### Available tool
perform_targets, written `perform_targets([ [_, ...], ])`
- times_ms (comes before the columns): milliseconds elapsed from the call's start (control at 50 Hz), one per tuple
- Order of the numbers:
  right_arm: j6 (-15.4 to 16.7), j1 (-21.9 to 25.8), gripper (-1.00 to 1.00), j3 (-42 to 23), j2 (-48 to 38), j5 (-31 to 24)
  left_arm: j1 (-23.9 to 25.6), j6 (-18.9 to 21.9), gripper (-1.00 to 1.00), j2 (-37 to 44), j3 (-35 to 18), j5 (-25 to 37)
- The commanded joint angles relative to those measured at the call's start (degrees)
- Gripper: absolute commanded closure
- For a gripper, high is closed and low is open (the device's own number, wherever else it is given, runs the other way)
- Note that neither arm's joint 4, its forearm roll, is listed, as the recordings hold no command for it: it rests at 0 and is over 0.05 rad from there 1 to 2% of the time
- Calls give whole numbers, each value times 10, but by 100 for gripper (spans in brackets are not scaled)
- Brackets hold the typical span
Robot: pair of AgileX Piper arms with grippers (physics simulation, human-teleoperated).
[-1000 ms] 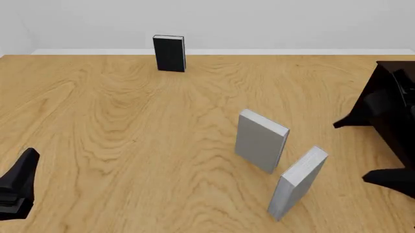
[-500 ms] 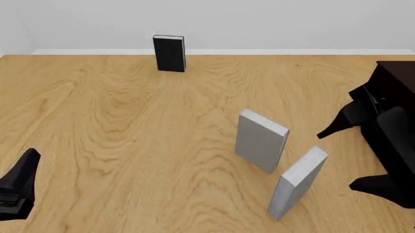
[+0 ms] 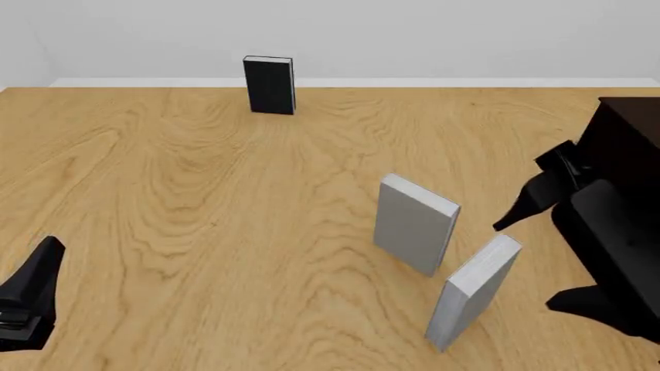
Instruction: Pick up the book on the right and place it on the cabinet shelf.
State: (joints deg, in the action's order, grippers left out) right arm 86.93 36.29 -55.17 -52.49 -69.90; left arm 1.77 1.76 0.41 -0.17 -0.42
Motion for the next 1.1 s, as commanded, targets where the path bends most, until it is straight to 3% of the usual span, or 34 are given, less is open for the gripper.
perform_targets([
  [20, -12, 17, -100, -6, -16, 0, 2, 2, -100, -1, 0, 1],
  [620, -70, 82, -100, -10, -60, 0, 0, 1, -100, 1, 0, 0],
  [1100, -84, 88, -100, -8, -85, 0, 4, 6, -100, 0, 0, 1],
])
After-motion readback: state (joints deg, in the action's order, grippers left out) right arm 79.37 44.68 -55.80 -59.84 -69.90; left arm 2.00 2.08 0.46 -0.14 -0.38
